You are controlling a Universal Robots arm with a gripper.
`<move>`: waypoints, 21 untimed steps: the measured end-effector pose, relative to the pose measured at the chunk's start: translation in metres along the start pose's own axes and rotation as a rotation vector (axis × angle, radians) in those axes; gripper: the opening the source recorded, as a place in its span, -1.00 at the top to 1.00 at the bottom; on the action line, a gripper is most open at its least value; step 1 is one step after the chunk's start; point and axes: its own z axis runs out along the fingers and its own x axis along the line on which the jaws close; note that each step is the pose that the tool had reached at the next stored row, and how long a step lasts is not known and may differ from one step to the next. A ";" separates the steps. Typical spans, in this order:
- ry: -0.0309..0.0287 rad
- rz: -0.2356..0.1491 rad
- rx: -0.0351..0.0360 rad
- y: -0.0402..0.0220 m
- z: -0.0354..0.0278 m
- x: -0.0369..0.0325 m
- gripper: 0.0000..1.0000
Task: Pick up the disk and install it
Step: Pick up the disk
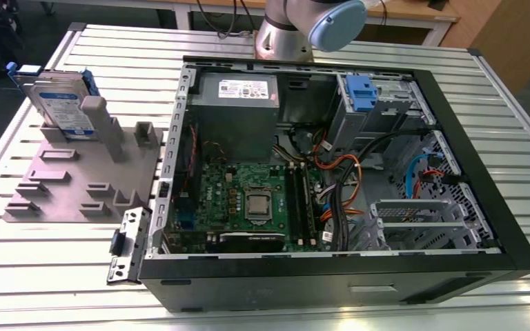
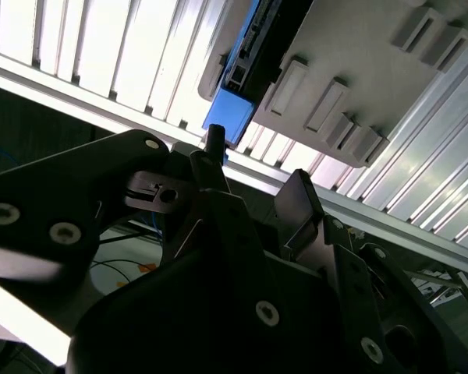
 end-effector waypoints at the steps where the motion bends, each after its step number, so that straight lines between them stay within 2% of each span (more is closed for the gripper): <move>1: 0.0000 0.000 0.0000 0.0000 0.0002 0.0000 -0.06; 9: -0.0001 0.000 0.0001 -0.0001 0.0022 0.0000 -0.06; 16: 0.0001 0.000 0.0031 -0.0009 0.0095 -0.0013 -0.06; 21: 0.0012 0.002 0.0040 -0.0012 0.0103 -0.0018 -0.06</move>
